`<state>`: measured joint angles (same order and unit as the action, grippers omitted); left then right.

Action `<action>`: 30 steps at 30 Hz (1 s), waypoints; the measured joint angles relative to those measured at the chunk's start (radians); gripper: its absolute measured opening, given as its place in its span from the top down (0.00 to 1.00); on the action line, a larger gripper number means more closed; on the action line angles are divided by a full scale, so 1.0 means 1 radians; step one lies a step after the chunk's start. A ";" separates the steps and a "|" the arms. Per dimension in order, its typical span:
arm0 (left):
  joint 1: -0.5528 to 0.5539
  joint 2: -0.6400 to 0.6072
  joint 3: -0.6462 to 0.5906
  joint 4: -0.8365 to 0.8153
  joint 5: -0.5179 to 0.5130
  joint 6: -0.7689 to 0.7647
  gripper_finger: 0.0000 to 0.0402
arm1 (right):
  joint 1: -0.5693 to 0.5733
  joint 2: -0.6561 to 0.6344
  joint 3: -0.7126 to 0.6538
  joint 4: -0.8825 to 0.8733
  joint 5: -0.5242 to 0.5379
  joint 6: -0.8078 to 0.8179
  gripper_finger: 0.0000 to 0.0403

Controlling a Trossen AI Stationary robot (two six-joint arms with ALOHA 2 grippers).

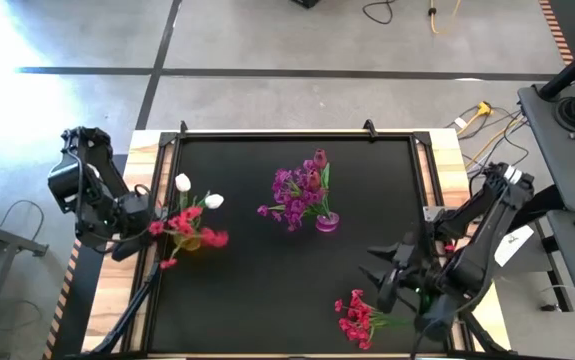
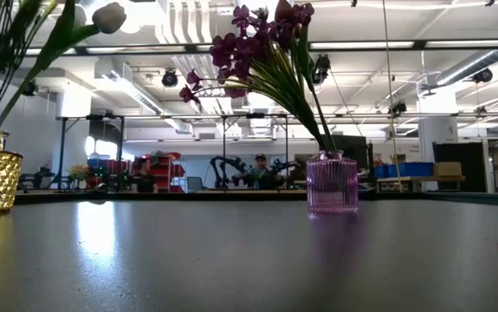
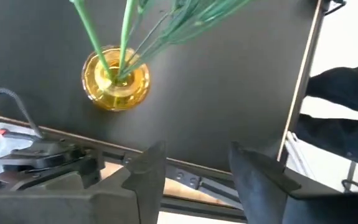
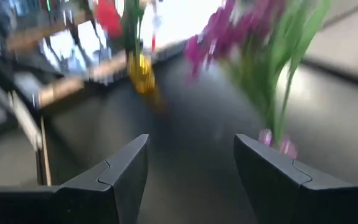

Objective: Sort flowers into vase by color
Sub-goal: Put the red flowers into the yellow flower vase

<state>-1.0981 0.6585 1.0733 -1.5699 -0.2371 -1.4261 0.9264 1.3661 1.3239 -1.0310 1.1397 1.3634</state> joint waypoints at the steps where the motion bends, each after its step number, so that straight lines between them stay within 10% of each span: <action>1: 0.000 0.008 0.011 -0.001 0.000 0.000 0.60 | 0.000 0.015 0.000 0.001 -0.048 0.001 0.44; 17: 0.000 0.156 0.282 0.027 -0.407 0.196 0.61 | 0.000 0.369 -0.003 -0.003 -1.143 -0.118 0.44; 30: 0.000 0.154 0.195 0.035 -0.435 0.132 0.61 | -0.021 0.371 -0.170 0.271 -1.252 -0.259 0.46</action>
<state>-1.0981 0.8130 1.2679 -1.5354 -0.6716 -1.2939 0.9053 1.7374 1.1538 -0.7597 -0.1118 1.1042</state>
